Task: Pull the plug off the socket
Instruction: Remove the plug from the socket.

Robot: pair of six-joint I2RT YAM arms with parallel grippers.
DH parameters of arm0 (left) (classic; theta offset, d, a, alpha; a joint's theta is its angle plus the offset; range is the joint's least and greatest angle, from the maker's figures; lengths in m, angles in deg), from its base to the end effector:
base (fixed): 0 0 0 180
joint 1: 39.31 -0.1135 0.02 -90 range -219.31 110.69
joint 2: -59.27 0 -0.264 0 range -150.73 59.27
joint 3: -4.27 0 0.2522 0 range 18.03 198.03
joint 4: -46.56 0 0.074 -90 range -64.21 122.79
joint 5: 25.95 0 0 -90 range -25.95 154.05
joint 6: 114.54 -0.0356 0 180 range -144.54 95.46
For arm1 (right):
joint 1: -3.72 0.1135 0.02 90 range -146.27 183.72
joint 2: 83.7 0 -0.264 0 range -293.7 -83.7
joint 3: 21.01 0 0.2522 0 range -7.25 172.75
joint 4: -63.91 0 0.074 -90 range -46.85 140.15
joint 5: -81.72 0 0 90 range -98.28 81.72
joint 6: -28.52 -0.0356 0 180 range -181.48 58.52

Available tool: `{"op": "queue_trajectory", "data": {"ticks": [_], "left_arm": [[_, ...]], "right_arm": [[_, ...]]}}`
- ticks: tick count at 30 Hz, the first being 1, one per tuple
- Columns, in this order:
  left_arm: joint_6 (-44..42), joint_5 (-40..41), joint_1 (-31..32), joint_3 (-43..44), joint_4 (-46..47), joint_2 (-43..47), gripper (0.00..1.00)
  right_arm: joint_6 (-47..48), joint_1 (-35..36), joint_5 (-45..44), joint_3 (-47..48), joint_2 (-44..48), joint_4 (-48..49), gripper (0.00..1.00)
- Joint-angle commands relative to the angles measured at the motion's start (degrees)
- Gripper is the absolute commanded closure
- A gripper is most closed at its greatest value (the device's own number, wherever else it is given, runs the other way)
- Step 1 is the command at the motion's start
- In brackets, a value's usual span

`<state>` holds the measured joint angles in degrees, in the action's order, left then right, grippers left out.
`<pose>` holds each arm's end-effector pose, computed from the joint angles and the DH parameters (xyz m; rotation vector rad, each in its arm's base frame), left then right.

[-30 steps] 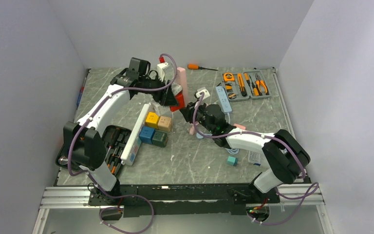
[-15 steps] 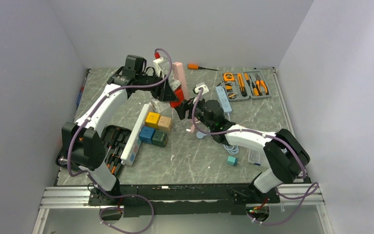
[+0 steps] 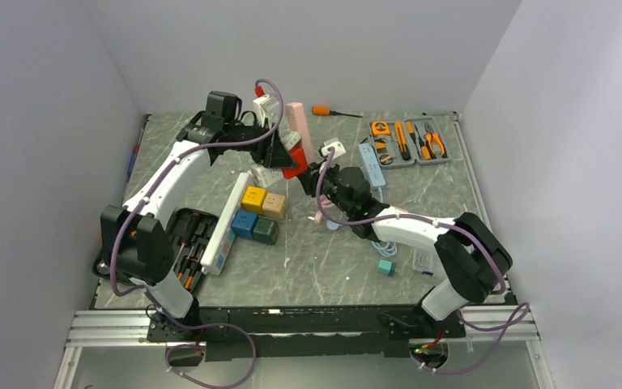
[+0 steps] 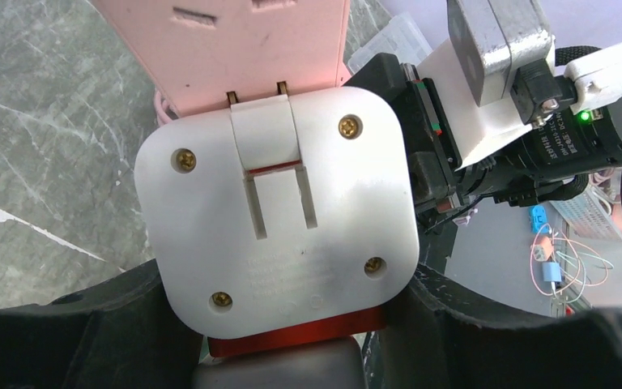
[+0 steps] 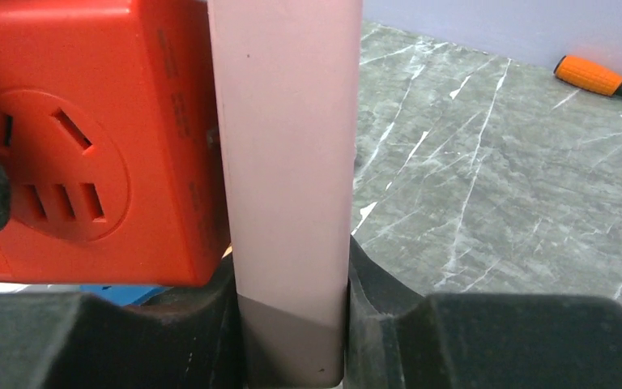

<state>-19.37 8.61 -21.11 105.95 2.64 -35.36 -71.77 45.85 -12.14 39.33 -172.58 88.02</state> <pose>0.3394 -0.1425 0.3511 0.7858 2.0221 -1.2921 0.2579 0.2300 0.2485 -0.4120 1.6363 0.6384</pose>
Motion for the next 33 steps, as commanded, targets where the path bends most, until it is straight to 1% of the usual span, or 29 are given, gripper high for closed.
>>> {"op": "queue_trajectory", "data": {"ticks": [1,2,7,13,17,20,25,28,29,31,33], "left_arm": [[0.4,-6.3,0.1,0.5,4.0,4.7,1.0],[0.2,-6.0,0.1,0.3,3.9,4.7,1.0],[-1.6,-5.3,0.1,-0.1,2.2,4.9,1.0],[-6.4,-5.1,0.1,0.4,-3.7,5.8,1.0],[-8.6,-4.5,0.0,-0.4,-6.9,6.5,1.0],[-8.8,-4.6,-0.2,-0.7,-7.5,6.9,1.0],[-8.3,-3.9,-0.2,-2.4,-6.4,7.0,1.0],[-6.1,-1.1,0.3,-6.0,-3.4,7.2,1.0],[-2.9,0.9,0.7,-7.7,-1.5,7.6,1.0],[0.6,6.3,2.6,-12.5,2.2,8.7,1.0],[1.9,11.1,5.8,-16.7,4.5,8.9,1.0]], "right_arm": [[1.1,0.0,-1.9,2.8,1.0,3.3,0.95],[1.1,-0.1,-2.5,3.1,1.1,2.6,1.0],[2.6,-1.4,-6.4,4.3,1.5,-0.6,1.0],[3.1,-8.8,-10.5,4.5,1.2,-4.0,1.0],[8.3,-9.6,-18.5,4.7,0.6,-3.2,1.0],[9.7,-9.6,-19.0,4.3,0.8,-2.0,1.0],[9.3,-9.4,-18.2,4.4,1.3,-3.0,1.0],[7.2,-9.4,-16.4,4.4,2.3,-4.9,1.0],[6.4,-9.3,-15.9,4.5,2.8,-5.7,1.0],[5.2,-9.1,-15.2,4.1,4.0,-6.5,1.0],[3.9,-8.9,-15.2,3.3,5.0,-7.0,1.0]]}}
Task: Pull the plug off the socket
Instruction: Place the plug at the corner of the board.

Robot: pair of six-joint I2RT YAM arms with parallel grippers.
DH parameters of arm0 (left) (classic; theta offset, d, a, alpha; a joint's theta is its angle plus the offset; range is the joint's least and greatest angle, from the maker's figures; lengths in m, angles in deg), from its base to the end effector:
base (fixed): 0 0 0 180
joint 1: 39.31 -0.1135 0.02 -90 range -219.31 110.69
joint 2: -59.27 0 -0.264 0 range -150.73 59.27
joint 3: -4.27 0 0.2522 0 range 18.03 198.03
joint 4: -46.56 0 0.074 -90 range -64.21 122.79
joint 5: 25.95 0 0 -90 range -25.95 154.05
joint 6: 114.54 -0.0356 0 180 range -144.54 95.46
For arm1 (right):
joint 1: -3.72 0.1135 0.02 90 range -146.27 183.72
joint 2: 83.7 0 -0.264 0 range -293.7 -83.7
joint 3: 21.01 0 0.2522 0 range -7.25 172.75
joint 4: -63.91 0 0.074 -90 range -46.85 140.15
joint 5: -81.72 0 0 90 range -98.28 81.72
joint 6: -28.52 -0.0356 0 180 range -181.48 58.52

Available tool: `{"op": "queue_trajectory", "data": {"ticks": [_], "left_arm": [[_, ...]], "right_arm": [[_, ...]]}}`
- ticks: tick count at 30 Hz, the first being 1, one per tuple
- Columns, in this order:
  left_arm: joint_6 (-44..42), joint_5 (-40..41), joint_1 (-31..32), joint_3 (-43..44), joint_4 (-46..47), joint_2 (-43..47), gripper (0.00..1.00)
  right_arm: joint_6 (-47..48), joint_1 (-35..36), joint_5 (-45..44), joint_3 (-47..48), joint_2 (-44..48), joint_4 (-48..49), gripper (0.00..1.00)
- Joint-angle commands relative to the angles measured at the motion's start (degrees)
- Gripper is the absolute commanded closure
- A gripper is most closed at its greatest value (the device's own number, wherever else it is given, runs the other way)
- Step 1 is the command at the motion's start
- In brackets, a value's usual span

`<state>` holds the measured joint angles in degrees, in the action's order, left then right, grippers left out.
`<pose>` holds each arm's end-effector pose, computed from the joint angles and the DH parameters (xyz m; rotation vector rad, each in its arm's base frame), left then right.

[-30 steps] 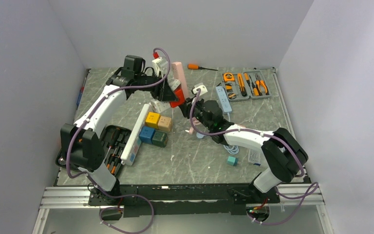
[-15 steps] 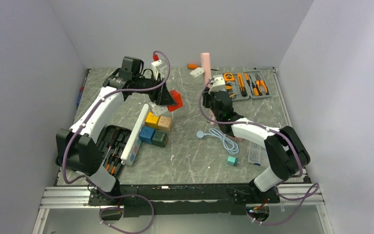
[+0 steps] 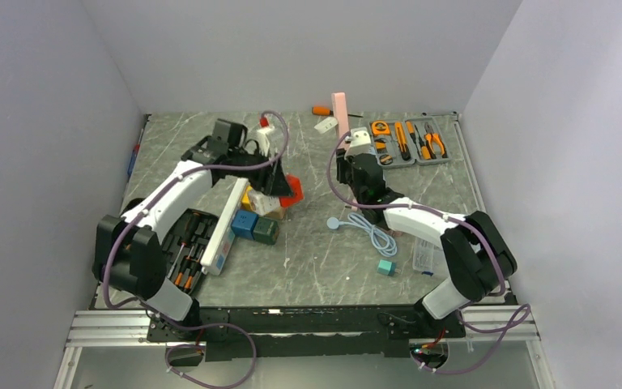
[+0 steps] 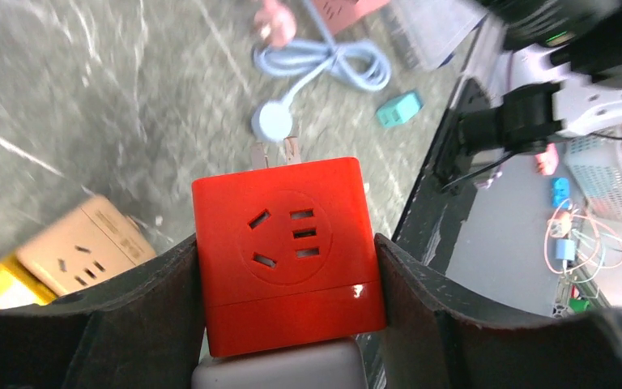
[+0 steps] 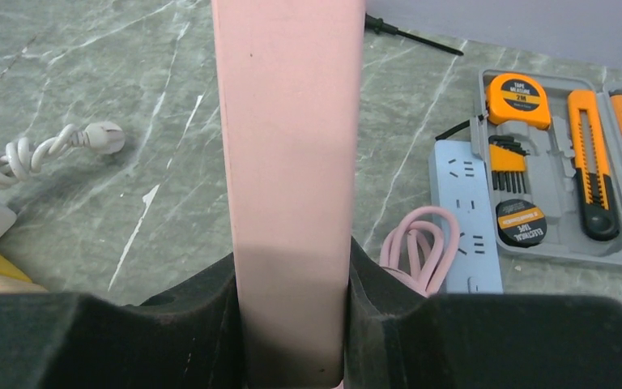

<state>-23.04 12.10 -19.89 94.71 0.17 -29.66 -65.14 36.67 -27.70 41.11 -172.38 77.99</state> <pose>0.3068 -0.1379 0.3164 0.7975 2.1441 -1.2433 0.2956 0.1775 0.2414 -0.2113 1.7662 0.1581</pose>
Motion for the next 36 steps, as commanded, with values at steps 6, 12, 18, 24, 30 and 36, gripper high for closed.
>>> {"op": "queue_trajectory", "data": {"ticks": [6,12,18,24,30,36], "left_arm": [[8.8,21.5,13.7,-10.6,5.9,-0.6,1.0],[15.2,28.4,15.5,-10.8,8.4,-5.1,0.82],[19.3,31.2,18.8,-13.2,14.2,-8.2,0.32],[25.7,35.6,22.5,-13.0,14.2,-8.3,0.01],[25.4,40.8,23.3,-9.3,9.7,-4.1,0.01],[15.5,24.0,10.1,-12.5,14.0,1.4,0.01]], "right_arm": [[-3.9,0.3,-0.9,-1.1,8.1,1.5,1.0],[-5.3,0.3,-1.4,-2.4,10.1,-0.1,1.0],[-6.2,0.3,-1.1,-2.5,10.9,-1.2,1.0],[-5.9,0.3,-0.9,-2.0,11.6,-2.5,1.0],[-5.5,0.4,-0.3,-1.2,13.0,-4.0,1.0],[-5.4,0.3,1.0,-0.1,13.8,-5.4,1.0]]}}
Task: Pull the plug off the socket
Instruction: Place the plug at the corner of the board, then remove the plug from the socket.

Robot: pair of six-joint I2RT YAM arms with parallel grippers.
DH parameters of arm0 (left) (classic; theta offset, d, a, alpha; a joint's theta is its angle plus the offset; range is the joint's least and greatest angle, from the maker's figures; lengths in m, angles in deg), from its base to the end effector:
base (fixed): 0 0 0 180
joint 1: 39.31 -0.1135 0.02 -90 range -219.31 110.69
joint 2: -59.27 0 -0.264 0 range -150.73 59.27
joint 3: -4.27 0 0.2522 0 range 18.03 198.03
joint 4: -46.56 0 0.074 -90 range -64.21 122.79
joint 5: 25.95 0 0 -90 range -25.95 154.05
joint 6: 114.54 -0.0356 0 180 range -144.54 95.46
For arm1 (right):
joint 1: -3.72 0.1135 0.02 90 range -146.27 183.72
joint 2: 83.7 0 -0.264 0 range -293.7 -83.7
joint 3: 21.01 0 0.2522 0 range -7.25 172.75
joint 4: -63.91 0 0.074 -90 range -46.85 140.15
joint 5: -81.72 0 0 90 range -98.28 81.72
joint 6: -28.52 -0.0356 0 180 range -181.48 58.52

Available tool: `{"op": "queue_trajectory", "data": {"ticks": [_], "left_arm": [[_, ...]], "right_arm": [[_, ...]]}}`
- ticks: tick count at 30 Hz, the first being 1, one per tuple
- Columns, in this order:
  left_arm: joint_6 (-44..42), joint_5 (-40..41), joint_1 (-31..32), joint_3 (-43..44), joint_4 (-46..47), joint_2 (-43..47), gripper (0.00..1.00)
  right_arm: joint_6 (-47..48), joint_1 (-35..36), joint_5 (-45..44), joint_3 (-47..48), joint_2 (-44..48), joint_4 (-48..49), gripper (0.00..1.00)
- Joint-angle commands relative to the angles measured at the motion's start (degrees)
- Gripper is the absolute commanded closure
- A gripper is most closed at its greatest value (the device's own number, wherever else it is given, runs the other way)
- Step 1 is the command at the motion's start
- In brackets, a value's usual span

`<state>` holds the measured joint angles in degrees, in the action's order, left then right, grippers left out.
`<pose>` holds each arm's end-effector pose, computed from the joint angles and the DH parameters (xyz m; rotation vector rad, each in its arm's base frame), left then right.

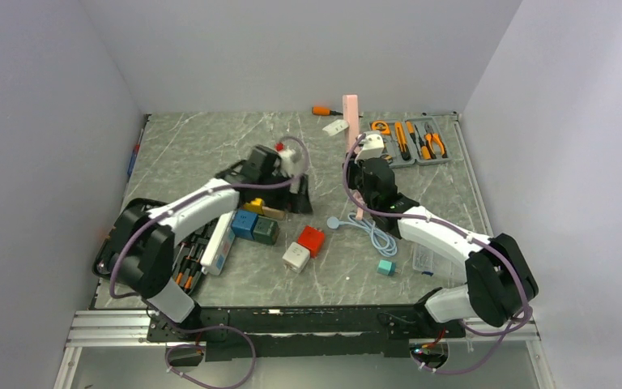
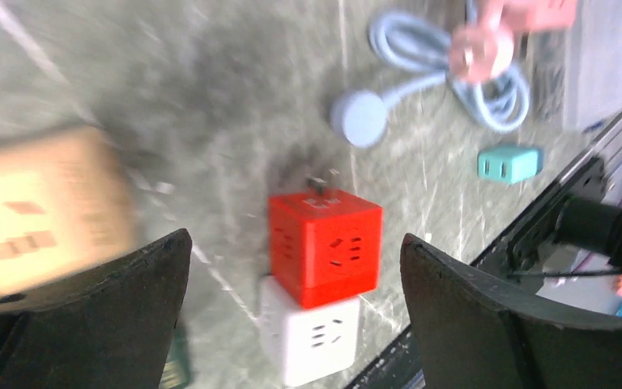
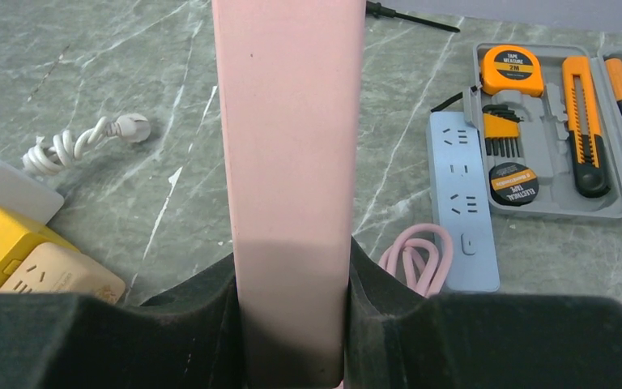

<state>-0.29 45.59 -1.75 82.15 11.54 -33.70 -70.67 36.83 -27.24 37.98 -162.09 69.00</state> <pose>0.2676 -0.2200 0.2288 0.4497 2.5428 -0.8399 0.2652 0.1591 0.2617 -0.1443 1.8066 0.2239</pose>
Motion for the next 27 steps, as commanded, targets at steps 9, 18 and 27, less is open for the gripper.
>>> {"op": "queue_trajectory", "data": {"ticks": [9,18,27], "left_arm": [[-42.8,0.6,-1.9,-14.2,2.1,16.8,0.01],[-47.5,8.1,-0.7,-6.9,-4.5,20.5,0.0],[-47.3,13.6,-3.6,12.0,-12.1,21.0,0.01]], "right_arm": [[-2.1,0.0,5.5,4.3,5.9,-1.6,1.0],[-3.8,0.2,13.9,9.0,4.8,-11.8,1.0],[-2.0,3.8,16.9,11.8,3.9,-18.0,1.0]]}}
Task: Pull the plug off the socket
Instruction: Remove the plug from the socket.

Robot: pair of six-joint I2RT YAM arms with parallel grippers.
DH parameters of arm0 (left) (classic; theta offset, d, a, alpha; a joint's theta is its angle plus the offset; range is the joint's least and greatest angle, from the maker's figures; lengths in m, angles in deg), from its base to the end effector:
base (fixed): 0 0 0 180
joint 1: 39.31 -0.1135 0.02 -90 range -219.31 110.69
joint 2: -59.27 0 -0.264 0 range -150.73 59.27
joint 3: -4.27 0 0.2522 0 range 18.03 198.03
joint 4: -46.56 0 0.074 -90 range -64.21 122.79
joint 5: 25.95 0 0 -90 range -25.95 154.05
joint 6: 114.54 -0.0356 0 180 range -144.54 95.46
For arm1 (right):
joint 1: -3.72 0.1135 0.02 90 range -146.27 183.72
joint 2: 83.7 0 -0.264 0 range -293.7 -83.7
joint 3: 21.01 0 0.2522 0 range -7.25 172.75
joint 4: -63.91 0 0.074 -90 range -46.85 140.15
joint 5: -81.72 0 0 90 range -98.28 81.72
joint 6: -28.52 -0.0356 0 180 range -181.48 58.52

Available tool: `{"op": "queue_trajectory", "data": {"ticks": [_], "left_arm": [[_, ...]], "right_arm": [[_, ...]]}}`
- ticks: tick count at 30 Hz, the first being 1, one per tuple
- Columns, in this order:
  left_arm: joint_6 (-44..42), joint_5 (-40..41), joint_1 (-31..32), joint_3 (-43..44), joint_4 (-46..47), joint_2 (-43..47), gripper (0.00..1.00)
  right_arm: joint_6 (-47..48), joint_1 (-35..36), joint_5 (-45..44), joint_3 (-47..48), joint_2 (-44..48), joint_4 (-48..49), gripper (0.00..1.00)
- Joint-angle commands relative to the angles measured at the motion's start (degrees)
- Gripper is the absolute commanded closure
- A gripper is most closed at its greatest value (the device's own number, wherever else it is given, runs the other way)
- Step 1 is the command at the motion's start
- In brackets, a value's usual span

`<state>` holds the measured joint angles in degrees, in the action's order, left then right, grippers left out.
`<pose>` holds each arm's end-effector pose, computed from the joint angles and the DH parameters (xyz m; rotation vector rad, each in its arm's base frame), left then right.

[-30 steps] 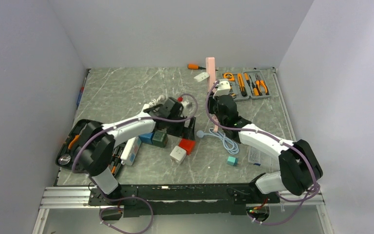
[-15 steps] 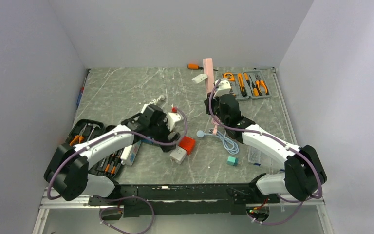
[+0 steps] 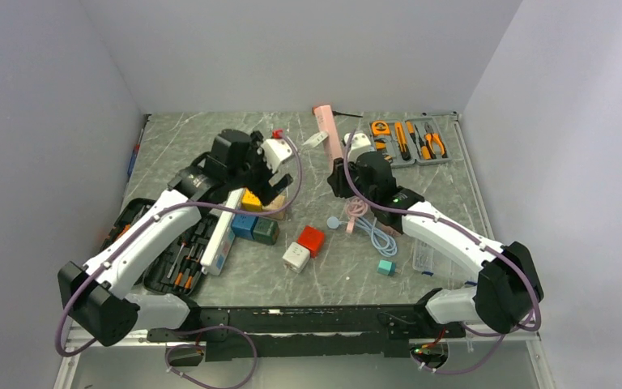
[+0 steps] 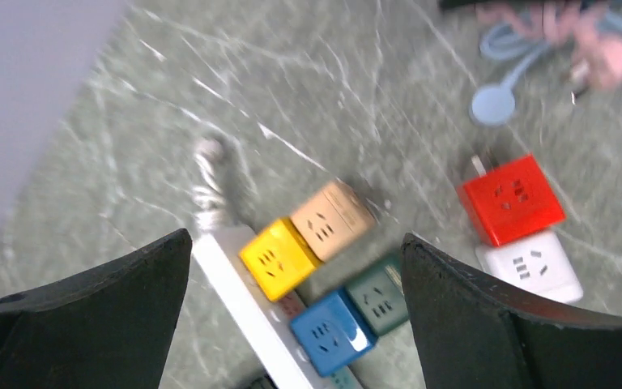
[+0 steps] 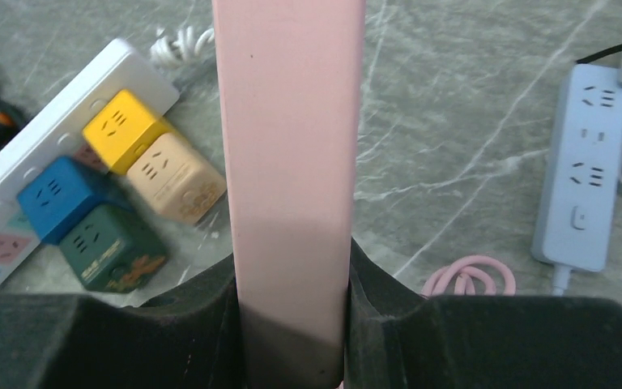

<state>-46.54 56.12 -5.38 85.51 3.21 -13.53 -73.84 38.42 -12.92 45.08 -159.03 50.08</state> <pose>0.2304 -0.1609 0.3402 1.0942 1.8925 -0.2690 0.2506 0.1700 0.2855 -0.3348 1.9721 0.4534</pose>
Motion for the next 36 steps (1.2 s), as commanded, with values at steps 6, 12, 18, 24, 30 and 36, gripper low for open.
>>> {"op": "queue_trajectory", "data": {"ticks": [6,12,18,24,30,36], "left_arm": [[-2.4,-6.5,0.8,17.8,-7.2,-5.5,0.01],[-0.3,-3.6,2.6,14.0,-0.3,-6.4,0.01],[-1.2,3.7,2.8,13.3,3.4,-7.8,0.01],[-2.4,1.1,-0.3,16.8,2.4,-10.5,0.28],[-0.9,-6.1,-1.1,20.4,-1.5,-12.6,1.0],[1.3,-9.7,-1.1,22.7,-3.6,-13.5,1.0]], "right_arm": [[0.2,5.6,2.2,7.1,-0.2,0.3,1.0],[-0.6,8.7,0.8,9.6,-1.6,-3.2,1.0],[1.1,10.1,1.3,9.9,-1.4,-4.3,1.0],[1.8,10.6,1.1,8.1,0.3,-5.2,1.0],[2.7,10.5,0.2,8.0,0.6,-5.6,1.0],[2.8,10.5,-0.2,9.3,-0.6,-5.4,1.0]]}}
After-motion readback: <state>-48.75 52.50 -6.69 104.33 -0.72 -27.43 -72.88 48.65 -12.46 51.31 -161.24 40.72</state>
